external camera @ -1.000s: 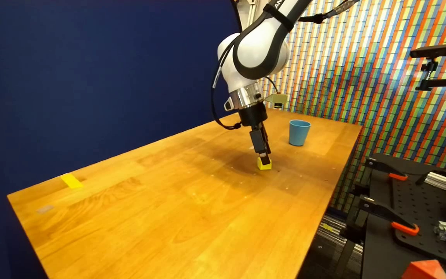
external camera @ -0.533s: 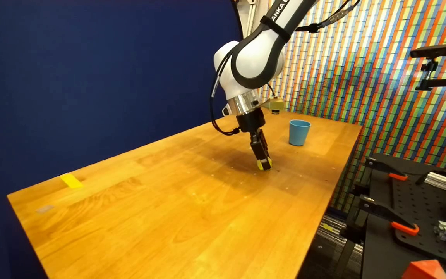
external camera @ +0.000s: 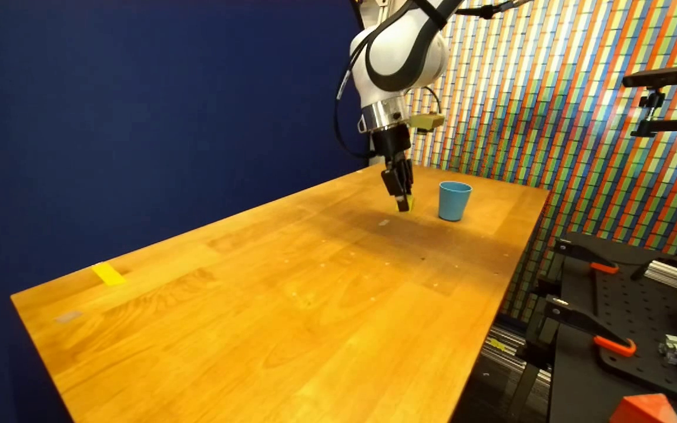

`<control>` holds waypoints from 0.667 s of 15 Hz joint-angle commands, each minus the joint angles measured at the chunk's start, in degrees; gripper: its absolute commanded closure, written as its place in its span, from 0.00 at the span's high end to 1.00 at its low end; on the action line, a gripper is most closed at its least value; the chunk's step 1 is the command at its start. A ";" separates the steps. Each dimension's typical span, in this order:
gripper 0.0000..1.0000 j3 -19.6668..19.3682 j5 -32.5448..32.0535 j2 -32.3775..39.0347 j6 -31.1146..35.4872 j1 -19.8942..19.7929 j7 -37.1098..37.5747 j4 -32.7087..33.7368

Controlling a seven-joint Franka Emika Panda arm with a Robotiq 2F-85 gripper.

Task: Put the yellow block in the cup

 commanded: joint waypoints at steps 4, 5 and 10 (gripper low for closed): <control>0.14 -6.21 3.29 -11.75 -5.11 -6.92 5.46 -4.21; 0.13 -6.82 4.29 -12.28 -5.49 -7.57 6.71 -4.71; 0.13 -8.02 9.68 -11.25 -5.89 -9.39 10.25 -5.96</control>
